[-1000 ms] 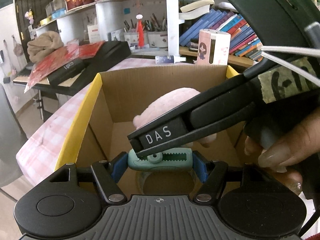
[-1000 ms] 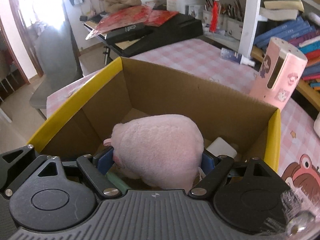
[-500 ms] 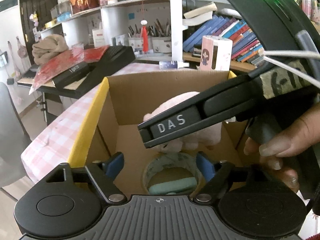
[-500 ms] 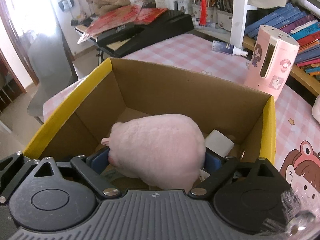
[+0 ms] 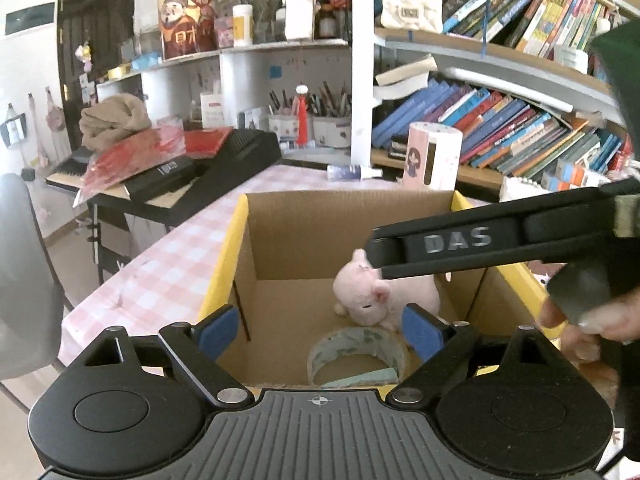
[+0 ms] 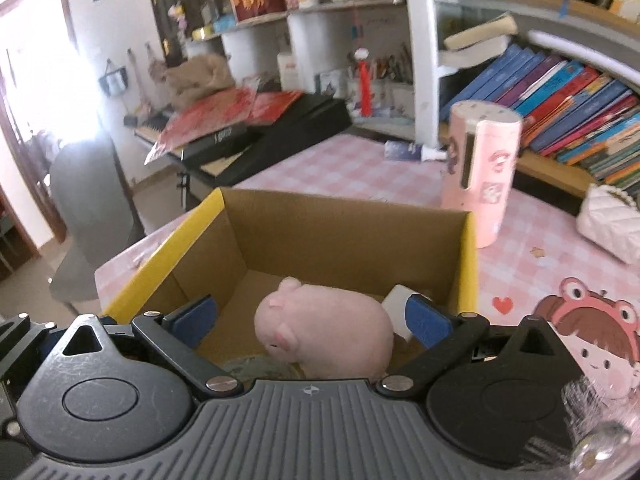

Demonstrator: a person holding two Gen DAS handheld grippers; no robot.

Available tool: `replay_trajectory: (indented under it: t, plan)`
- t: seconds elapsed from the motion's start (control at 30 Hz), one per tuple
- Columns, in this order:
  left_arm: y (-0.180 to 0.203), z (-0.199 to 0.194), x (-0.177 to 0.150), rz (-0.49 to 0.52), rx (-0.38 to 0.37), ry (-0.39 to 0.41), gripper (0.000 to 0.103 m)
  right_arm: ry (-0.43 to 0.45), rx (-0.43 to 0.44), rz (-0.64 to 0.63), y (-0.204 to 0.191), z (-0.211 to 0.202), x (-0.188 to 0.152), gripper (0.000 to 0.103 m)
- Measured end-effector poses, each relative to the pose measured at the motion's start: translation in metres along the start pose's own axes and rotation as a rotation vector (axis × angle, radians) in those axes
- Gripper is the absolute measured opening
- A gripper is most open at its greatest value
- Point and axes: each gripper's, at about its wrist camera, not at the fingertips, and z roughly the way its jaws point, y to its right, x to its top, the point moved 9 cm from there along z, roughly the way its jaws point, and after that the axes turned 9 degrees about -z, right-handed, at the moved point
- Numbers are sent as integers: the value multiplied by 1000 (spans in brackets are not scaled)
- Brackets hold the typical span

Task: Organize objects
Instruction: 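Lower the stapler into the box and open left tool while right tool releases the pig, then withdraw both open tools from the box back toward the table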

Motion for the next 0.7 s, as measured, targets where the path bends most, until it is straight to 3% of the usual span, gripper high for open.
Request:
replay_trajectory:
  t: [0.37,0.7]
  plan:
    - [-27,-32,-2,-49,12,46,91,149,-147,-21,-3,-62,-4,102]
    - [-44,-59,-17,-52,4,49,91,175,-290,-10,-8,-100,-37,100]
